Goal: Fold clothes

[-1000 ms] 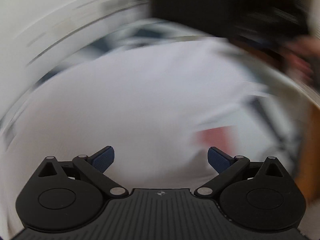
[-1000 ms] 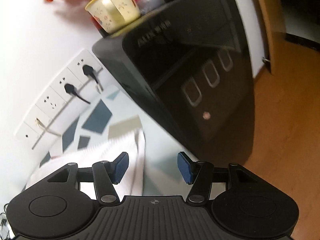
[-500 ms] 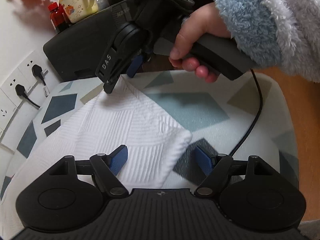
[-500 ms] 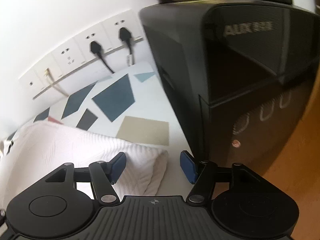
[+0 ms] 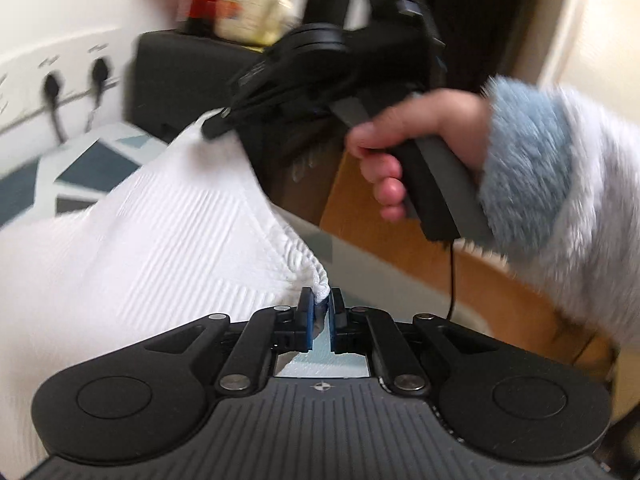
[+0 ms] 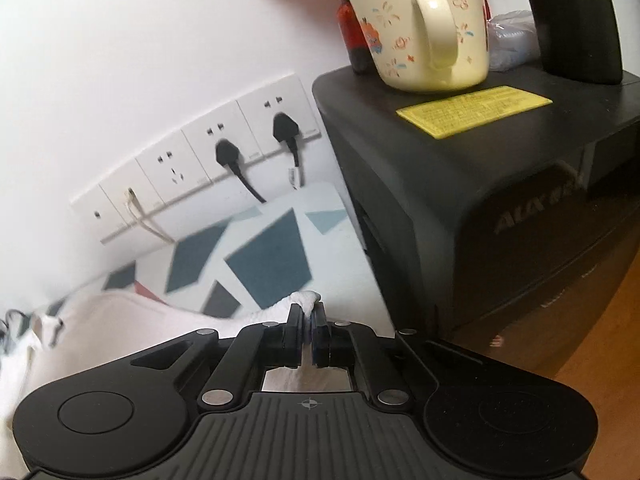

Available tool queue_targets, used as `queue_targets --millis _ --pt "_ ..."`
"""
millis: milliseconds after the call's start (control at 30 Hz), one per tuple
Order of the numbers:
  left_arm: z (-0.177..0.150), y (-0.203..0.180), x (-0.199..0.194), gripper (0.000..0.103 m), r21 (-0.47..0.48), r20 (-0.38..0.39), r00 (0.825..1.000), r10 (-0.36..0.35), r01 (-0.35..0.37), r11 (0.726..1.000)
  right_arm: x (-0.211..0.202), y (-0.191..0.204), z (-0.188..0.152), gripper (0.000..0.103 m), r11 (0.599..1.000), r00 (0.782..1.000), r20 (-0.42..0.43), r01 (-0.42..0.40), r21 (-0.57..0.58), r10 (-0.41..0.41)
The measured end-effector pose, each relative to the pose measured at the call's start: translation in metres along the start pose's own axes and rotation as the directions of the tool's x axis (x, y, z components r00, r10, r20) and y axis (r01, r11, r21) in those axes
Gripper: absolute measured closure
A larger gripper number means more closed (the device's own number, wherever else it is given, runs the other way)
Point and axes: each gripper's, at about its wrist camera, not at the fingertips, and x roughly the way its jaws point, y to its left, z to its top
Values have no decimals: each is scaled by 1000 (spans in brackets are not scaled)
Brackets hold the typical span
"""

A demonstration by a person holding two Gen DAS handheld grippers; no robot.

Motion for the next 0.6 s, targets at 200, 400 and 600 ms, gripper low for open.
queue_targets --millis 200,400,600 --pt "1 47 -100 96 -248 226 971 76 -18 969 9 58 32 99 989 991 6 -130 -68 131" --pt "-61 111 -187 96 -486 207 879 428 -288 825 81 178 48 99 923 930 -109 -363 -131 350" --pt "-139 156 -249 96 -676 130 803 582 -358 644 152 262 11 99 921 914 -258 -358 -155 312"
